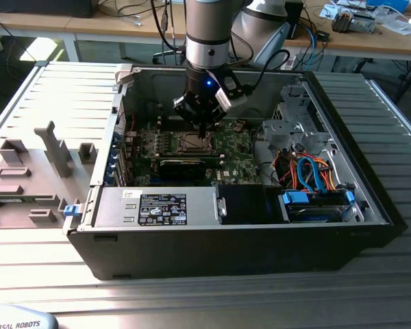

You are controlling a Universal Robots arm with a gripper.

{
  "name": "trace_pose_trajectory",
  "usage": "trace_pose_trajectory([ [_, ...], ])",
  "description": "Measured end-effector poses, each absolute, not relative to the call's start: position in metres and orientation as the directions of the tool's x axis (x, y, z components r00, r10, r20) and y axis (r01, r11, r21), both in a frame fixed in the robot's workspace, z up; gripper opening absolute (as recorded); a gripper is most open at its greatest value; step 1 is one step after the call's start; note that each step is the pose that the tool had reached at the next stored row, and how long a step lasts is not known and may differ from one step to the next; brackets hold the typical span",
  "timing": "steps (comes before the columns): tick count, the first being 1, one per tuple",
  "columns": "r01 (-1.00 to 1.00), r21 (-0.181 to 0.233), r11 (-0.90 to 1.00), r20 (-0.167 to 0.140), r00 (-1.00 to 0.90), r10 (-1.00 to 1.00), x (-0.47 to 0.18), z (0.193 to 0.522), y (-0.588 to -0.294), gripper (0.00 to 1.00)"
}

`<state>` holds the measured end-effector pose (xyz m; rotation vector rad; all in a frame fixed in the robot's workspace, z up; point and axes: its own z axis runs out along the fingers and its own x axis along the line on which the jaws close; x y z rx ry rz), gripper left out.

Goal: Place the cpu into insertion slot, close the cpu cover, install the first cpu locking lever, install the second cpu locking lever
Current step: 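Install the second cpu locking lever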

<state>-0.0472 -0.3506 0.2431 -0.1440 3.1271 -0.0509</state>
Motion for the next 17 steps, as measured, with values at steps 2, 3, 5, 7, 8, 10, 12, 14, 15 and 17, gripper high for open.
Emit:
trace_pose_trajectory([
  [2, -0.092, -0.033, 0.995, -0.009, -0.996, -0.092, -0.047, 0.243, -0.351, 0.11],
  [3, -0.092, -0.033, 0.995, -0.009, -0.996, -0.092, -0.047, 0.243, -0.351, 0.11],
  [5, -0.092, -0.022, 0.996, -0.010, -0.996, -0.092, -0.047, 0.243, -0.352, 0.11],
  [7, -0.092, 0.018, 0.996, -0.014, -0.996, -0.091, -0.047, 0.243, -0.353, 0.11],
  [8, -0.092, 0.049, 0.995, -0.017, -0.996, -0.091, -0.047, 0.243, -0.353, 0.11],
  [10, -0.092, 0.102, 0.991, -0.022, -0.996, -0.090, -0.046, 0.243, -0.356, 0.11],
  [12, -0.092, 0.118, 0.989, -0.022, -0.996, -0.090, -0.043, 0.243, -0.361, 0.11],
  [14, -0.091, 0.123, 0.988, -0.022, -0.996, -0.089, -0.040, 0.243, -0.364, 0.11],
  [15, -0.091, 0.124, 0.988, -0.022, -0.996, -0.089, -0.040, 0.243, -0.367, 0.11],
  [17, -0.091, 0.125, 0.988, -0.022, -0.996, -0.089, -0.040, 0.243, -0.375, 0.11],
])
